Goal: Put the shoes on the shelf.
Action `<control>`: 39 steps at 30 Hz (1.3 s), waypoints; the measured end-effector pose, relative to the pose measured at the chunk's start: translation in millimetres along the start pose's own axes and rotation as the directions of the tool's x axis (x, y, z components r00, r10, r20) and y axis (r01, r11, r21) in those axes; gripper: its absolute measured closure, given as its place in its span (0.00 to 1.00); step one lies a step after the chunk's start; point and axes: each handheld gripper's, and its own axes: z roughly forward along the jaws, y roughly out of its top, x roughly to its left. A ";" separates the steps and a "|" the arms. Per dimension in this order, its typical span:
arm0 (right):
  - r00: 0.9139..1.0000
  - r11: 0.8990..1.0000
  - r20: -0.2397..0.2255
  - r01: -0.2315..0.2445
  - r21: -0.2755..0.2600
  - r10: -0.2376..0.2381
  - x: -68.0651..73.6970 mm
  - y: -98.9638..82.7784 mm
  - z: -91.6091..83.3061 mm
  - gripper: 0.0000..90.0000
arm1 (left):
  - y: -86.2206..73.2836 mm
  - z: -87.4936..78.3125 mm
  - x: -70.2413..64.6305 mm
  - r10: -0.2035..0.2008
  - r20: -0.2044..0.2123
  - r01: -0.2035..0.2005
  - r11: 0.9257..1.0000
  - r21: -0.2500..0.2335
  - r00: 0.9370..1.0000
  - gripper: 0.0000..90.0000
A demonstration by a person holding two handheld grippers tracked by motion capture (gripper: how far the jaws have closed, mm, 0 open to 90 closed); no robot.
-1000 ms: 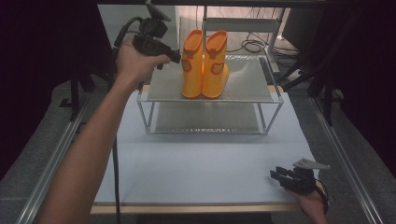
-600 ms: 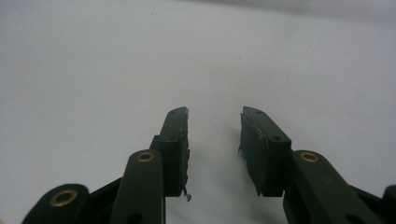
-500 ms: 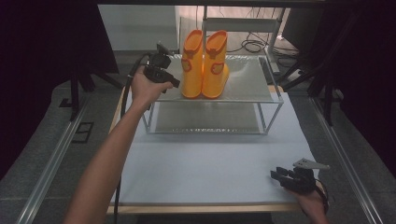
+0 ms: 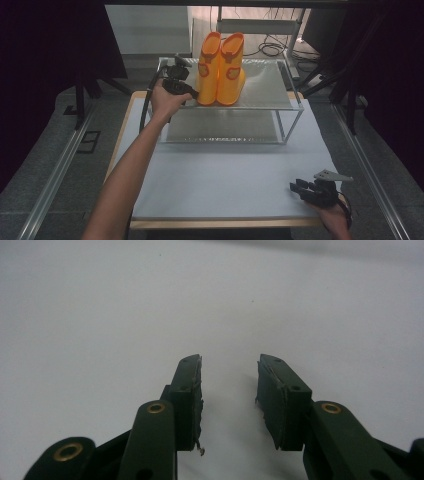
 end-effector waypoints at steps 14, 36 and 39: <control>1.000 1.000 -0.002 0.001 -0.007 -0.001 0.3 0.3 -1.5 0.69 | -1.9 -0.1 -7.8 0.029 0.046 -0.028 0.999 -0.022 0.999 0.94; 1.000 1.000 0.004 -0.003 -0.009 0.003 1.4 0.8 -2.6 0.69 | -70.1 -56.8 13.1 0.104 0.158 -0.097 0.994 -0.048 0.982 0.81; 1.000 1.000 0.005 -0.004 -0.006 0.004 0.9 0.8 -2.6 0.69 | -87.4 -61.3 14.3 0.126 0.171 -0.120 0.992 -0.049 0.977 0.78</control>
